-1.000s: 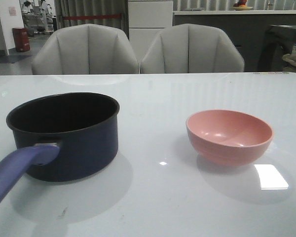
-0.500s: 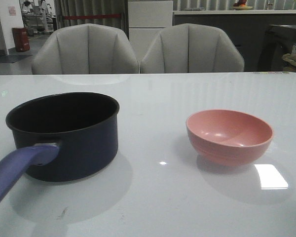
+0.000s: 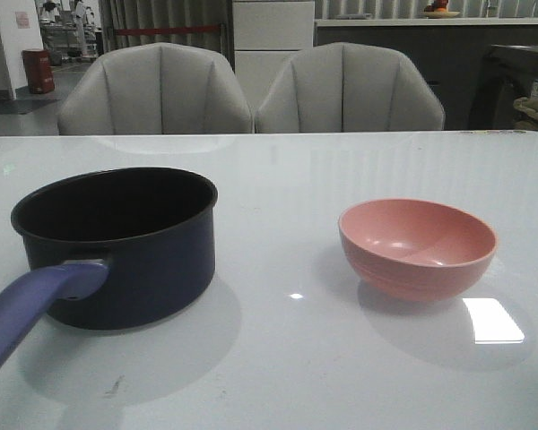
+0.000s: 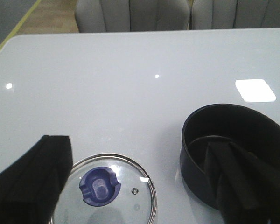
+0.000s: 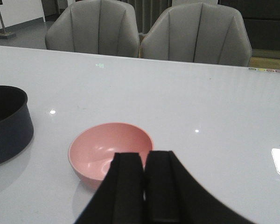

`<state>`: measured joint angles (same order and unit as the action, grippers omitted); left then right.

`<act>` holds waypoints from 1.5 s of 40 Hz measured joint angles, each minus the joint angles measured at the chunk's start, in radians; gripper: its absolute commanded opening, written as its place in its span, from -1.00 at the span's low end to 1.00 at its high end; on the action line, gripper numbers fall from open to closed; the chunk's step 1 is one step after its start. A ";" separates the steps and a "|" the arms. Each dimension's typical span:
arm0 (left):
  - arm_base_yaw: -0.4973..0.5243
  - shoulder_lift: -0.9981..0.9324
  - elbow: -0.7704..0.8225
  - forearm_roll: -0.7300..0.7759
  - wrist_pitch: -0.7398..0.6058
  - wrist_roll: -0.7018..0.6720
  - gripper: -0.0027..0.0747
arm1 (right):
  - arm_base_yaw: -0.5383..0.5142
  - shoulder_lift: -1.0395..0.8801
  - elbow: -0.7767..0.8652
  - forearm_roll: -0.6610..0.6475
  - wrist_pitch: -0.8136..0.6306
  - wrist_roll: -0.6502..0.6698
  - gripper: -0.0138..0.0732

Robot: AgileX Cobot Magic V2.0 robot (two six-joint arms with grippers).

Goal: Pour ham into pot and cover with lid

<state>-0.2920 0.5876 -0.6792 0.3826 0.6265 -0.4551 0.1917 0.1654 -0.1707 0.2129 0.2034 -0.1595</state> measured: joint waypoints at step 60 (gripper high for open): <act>0.400 1.223 -0.564 -0.405 0.410 0.158 0.70 | 0.000 0.000 0.002 0.000 0.000 0.000 -0.34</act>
<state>0.1078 1.8105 -1.2429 -0.0224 1.0369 -0.2973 0.1917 0.1654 -0.1685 0.2129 0.2034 -0.1595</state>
